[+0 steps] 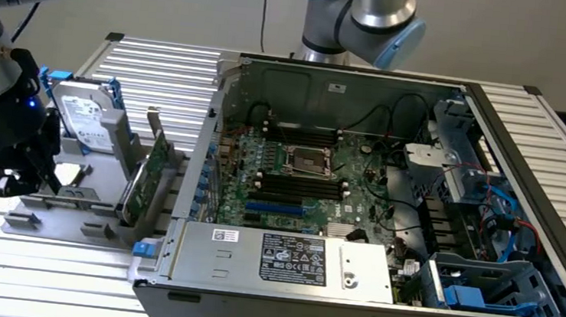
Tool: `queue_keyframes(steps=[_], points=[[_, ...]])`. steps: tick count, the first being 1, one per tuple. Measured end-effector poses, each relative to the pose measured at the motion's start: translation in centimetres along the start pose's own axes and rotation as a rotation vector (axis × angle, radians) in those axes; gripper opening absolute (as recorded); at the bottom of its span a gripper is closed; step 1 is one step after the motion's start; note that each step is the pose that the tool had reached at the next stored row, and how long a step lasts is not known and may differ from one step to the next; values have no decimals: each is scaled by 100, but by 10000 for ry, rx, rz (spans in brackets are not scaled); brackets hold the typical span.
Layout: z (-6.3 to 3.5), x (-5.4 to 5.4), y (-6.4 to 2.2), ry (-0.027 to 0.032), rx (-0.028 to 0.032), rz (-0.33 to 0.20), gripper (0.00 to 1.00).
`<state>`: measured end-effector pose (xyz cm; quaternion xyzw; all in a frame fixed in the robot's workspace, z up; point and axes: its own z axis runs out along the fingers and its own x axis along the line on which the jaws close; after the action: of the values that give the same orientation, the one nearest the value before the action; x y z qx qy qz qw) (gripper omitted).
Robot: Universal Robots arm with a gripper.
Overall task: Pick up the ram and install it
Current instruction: 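Pick up the ram and move it above insertion slot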
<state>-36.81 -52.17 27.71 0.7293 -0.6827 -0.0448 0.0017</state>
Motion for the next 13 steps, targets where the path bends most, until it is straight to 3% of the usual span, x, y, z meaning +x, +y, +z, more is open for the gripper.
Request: queue_keyframes(steps=[10, 13], points=[[-172, -94, -136, -2, -38, -1, 14], [-273, -116, -191, -4, -89, 3, 14]])
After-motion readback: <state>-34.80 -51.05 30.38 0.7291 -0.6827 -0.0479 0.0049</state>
